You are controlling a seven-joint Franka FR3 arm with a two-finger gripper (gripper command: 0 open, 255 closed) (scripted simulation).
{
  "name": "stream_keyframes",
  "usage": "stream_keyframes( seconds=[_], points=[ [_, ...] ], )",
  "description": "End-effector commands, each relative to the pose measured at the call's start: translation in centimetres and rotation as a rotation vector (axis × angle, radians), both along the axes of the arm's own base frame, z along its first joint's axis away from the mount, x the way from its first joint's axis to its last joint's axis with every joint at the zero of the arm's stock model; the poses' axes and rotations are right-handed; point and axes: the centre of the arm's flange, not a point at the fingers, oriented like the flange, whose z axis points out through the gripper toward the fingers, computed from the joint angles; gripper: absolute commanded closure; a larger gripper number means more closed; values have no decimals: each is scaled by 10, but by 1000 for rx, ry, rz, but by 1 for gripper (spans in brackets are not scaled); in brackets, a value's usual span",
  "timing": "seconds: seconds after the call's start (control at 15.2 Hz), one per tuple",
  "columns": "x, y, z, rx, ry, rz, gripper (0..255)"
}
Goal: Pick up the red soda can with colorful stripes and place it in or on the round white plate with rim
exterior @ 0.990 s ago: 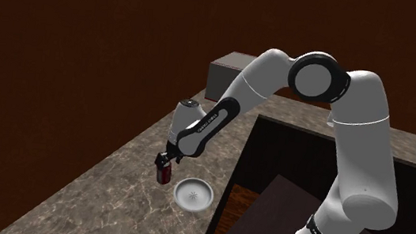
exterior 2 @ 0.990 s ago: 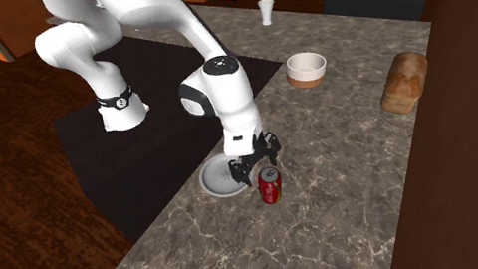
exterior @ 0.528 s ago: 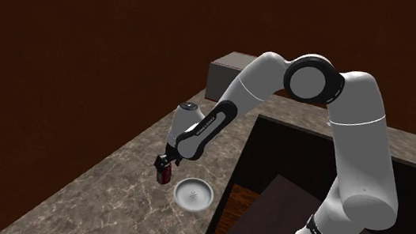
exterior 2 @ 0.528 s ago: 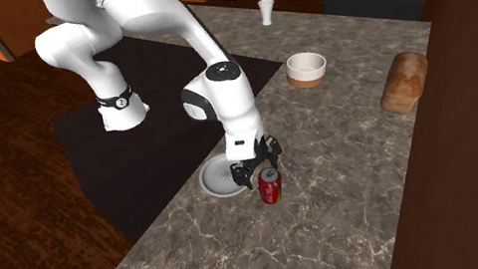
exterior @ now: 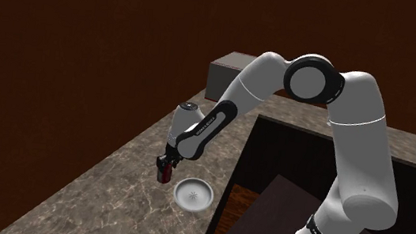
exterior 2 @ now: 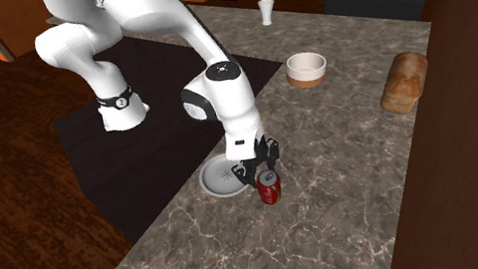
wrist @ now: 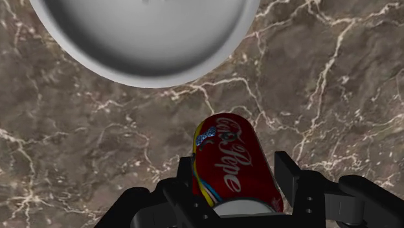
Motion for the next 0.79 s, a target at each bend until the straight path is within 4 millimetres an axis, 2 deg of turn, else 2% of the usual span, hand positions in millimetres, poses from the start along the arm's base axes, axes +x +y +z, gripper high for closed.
stream_keyframes(
  seconds=[0.0,0.26,0.73],
  points=[
    [0,0,-1,0,2,0,255],
    [0,0,-1,0,1,0,255],
    [0,0,36,0,1,0,255]
  ],
)
